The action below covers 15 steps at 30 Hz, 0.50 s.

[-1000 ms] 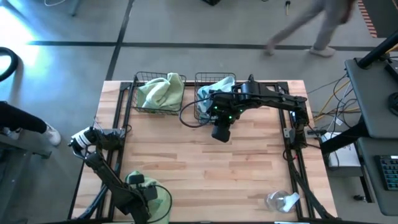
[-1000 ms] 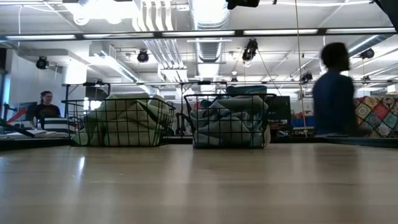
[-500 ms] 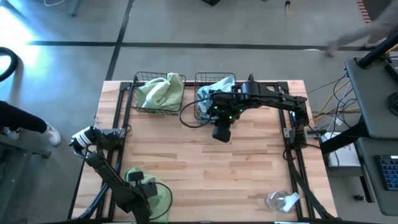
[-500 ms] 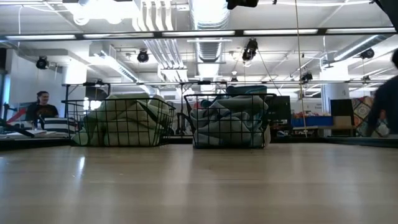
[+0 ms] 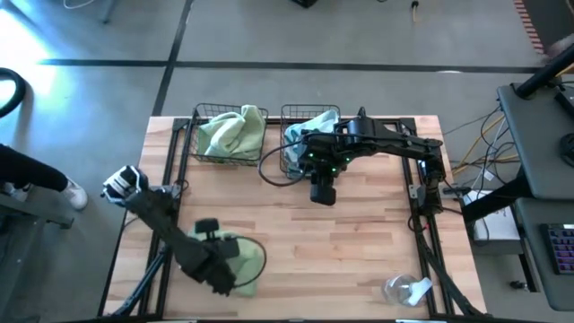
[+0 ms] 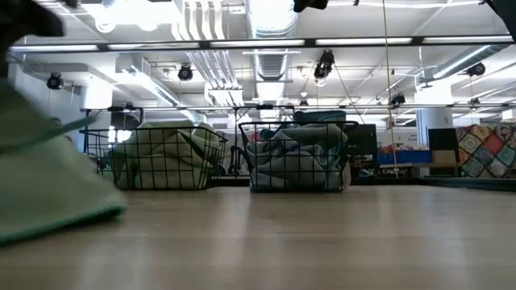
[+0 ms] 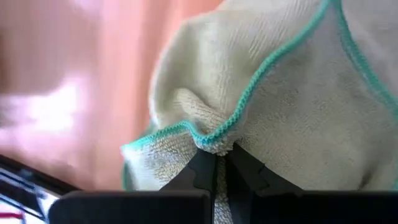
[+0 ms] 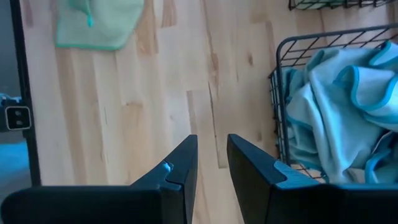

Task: Sort microfiber towel by color & place in baskets
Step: Put the green towel into the left wire basket

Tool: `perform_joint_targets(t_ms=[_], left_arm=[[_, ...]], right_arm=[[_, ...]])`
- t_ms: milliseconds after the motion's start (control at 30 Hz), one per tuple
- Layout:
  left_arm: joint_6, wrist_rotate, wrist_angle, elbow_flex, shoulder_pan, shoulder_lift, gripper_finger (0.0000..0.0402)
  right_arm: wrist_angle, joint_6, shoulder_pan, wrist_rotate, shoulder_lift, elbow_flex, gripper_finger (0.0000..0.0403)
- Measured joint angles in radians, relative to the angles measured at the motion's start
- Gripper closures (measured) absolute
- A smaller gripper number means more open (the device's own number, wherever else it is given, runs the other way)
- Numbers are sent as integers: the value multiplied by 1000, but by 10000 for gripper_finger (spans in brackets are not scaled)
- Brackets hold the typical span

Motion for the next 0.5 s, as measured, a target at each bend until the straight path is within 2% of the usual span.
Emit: perform_joint_targets(t_ms=[500], left_arm=[[256, -290, -194, 159, 301, -99, 399]], right_arm=[[0, -117, -1, 9, 0, 0, 321]])
